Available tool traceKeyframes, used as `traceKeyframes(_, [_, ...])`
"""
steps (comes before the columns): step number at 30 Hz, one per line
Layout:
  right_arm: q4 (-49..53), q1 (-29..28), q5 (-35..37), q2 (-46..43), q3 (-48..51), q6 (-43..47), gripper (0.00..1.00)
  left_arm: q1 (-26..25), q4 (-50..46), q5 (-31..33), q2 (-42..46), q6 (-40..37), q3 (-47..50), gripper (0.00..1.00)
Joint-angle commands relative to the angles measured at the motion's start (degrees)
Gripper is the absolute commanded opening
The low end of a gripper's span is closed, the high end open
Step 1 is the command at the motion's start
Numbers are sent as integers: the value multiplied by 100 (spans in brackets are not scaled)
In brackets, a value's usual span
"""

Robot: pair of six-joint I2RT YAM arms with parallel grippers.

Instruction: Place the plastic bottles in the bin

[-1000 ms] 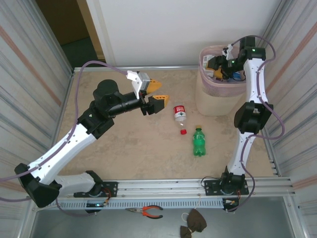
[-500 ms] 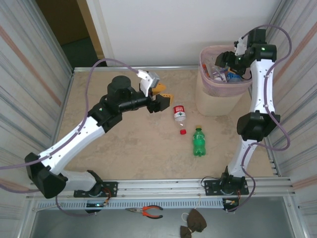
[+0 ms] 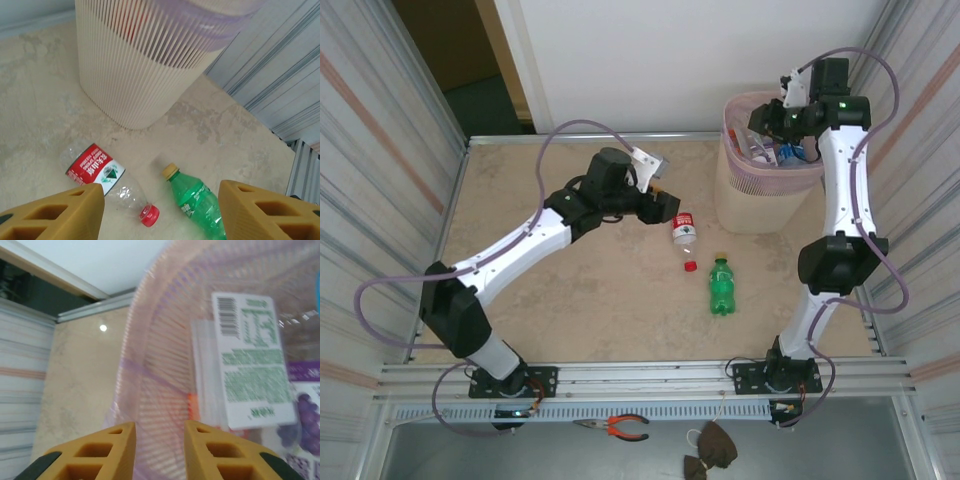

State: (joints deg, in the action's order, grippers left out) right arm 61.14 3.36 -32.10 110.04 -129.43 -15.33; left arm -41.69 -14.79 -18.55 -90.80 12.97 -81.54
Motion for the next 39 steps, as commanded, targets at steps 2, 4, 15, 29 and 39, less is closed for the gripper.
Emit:
traceKeyframes(2, [-550, -52, -891, 523, -207, -336, 26, -15, 46, -105, -86, 280, -161, 62])
traceKeyframes(4, [-573, -48, -965, 743, -273, -382, 26, -25, 63, -127, -162, 331, -152, 62])
traceKeyframes(15, [139, 37, 178, 1007, -307, -141, 24, -63, -2, -143, -565, 495, -283, 62])
traceKeyframes(29, [529, 38, 1360, -67, -498, 130, 25, -64, -520, 269, -1018, 541, -600, 63])
traceKeyframes(39, [561, 86, 1363, -780, -163, 241, 25, -66, -1042, 871, -1776, 1253, -1180, 71])
